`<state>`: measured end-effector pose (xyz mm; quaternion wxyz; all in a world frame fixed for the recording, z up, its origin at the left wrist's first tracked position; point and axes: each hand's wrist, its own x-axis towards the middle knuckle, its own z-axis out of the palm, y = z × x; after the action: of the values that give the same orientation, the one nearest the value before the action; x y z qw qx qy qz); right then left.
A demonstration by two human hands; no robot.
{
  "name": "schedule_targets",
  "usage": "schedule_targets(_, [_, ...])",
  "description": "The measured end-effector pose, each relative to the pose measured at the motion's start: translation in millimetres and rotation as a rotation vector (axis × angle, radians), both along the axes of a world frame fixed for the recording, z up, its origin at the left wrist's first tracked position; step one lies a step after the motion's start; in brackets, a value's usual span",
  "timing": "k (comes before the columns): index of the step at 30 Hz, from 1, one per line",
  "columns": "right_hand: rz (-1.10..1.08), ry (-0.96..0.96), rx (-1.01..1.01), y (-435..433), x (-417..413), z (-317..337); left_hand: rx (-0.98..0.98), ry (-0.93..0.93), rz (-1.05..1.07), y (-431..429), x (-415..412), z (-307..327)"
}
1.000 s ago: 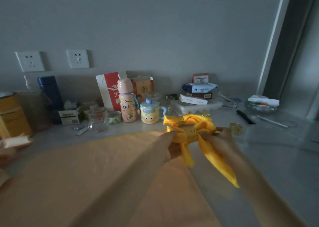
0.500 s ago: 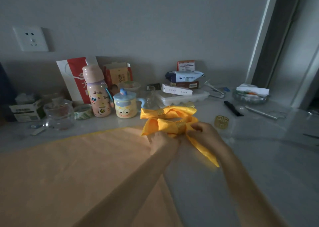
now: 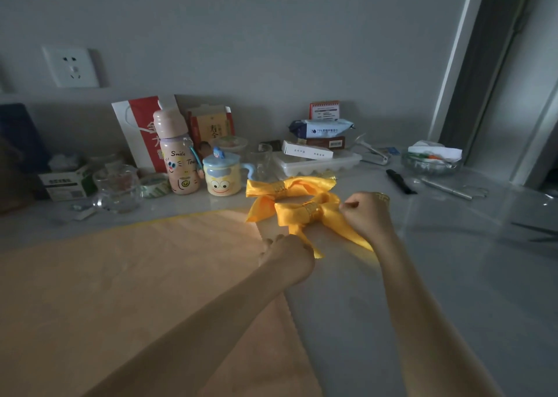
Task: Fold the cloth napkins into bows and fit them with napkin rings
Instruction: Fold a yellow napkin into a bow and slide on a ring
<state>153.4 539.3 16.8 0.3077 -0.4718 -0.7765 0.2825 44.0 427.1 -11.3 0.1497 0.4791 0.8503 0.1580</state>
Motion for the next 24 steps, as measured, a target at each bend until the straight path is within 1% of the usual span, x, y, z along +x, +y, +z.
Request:
schedule_targets(2, [0.092, -0.025, -0.115, -11.4, -19.0, 2.0, 0.122, -0.068, 0.104, 1.7, -6.5, 8.2])
schedule_targets(4, [0.182, -0.172, -0.194, -20.8, -44.9, 3.7, 0.227, -0.112, 0.218, 2.1, -24.5, 20.1])
schedule_targets(6, [0.2, -0.261, -0.168, -26.9, -67.3, -2.8, 0.302, -0.145, 0.256, 2.8, -41.4, 27.7])
schedule_targets(7, [0.203, -0.274, -0.117, -31.0, -72.9, -8.8, 0.325, -0.157, 0.207, 3.5, -47.1, 30.7])
schedule_targets(8, [0.195, -0.263, -0.061, -34.6, -75.8, -17.2, 0.322, -0.168, 0.116, 5.4, -49.6, 33.3])
schedule_targets(10, [0.116, -0.259, 0.013, -41.7, -74.4, -30.2, 0.231, -0.164, -0.076, 12.8, -48.4, 36.0])
schedule_targets(11, [0.073, -0.284, 0.023, -43.1, -73.4, -34.5, 0.192, -0.132, -0.125, 17.9, -48.9, 35.0])
schedule_targets(13, [0.075, -0.343, 0.03, -41.3, -72.1, -35.8, 0.205, -0.114, -0.086, 28.1, -53.1, 33.6])
schedule_targets(16, [0.077, -0.404, 0.036, -32.0, -60.4, -24.1, 0.264, -0.187, 0.032, 37.5, -60.3, 32.5])
schedule_targets(20, [0.01, -0.505, 0.095, -23.1, -39.7, -14.3, 0.3, -0.23, 0.127, 43.1, -68.1, 22.9])
schedule_targets(22, [-0.039, -0.517, 0.153, -24.4, -39.3, -17.4, 0.328, -0.26, 0.172, 45.2, -69.3, 14.3])
schedule_targets(23, [-0.028, -0.511, 0.178, -24.6, -40.0, -19.0, 0.345, -0.252, 0.181, 45.8, -67.5, 12.5])
schedule_targets(24, [0.032, -0.525, 0.161, -22.2, -41.6, -19.5, 0.36, -0.232, 0.182, 46.1, -67.1, 10.6])
